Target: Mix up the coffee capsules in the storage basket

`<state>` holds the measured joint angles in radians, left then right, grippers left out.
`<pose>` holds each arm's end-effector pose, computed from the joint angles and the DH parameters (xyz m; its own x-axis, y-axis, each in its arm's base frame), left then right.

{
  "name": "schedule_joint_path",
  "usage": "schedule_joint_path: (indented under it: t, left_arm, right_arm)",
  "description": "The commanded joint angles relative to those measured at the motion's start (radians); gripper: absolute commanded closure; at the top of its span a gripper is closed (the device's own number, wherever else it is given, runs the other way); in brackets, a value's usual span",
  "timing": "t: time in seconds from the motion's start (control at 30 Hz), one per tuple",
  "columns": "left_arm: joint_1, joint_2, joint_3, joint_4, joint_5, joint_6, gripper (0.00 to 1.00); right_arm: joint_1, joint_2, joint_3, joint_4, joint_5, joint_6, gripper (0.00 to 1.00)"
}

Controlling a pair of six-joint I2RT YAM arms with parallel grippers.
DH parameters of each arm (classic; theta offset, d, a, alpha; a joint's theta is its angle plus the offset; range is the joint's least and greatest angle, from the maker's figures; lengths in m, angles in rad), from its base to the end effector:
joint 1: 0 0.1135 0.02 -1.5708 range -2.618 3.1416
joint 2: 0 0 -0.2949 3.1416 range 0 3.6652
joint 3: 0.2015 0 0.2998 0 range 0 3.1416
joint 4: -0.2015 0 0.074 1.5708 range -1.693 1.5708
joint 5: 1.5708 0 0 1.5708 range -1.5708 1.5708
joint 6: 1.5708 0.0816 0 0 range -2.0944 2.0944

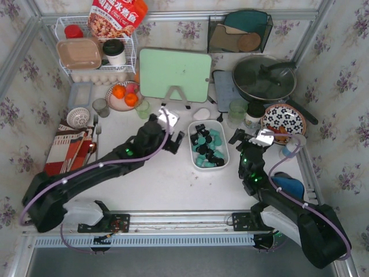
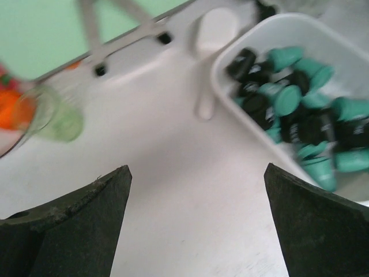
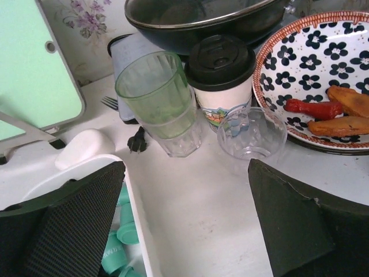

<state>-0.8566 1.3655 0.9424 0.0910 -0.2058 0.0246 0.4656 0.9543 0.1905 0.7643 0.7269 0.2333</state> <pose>0.2732 -0.2897 0.2861 -0.1984 0.2656 -0.9434 0.6182 0.7809 0.0899 0.2371 0.0584 0.1943 0.0602 0.2236 -0.9728 0.2512 0.9398 0.2315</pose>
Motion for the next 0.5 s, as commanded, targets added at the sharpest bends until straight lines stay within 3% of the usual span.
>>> schedule_joint_path:
  t: [0.0,0.23,0.33,0.47]
  left_arm:
    - [0.003,-0.171,-0.163,-0.002,-0.27,0.045,0.0]
    - [0.035,-0.347,-0.386,-0.001,-0.67,-0.043,0.0]
    - [0.063,-0.379,-0.409,-0.02,-0.734,-0.022,0.0]
    - [0.145,-0.388,-0.407,-0.033,-0.716,0.011,0.0]
  right_arm:
    - [-0.05,0.003,0.059,-0.2,-0.045,0.124,0.05]
    - [-0.061,0.072,0.116,-0.242,-0.037,0.125,0.01]
    - [-0.066,0.098,0.109,-0.17,-0.069,0.039,0.0]
    - [-0.087,0.173,0.138,-0.104,-0.101,0.015,0.0]
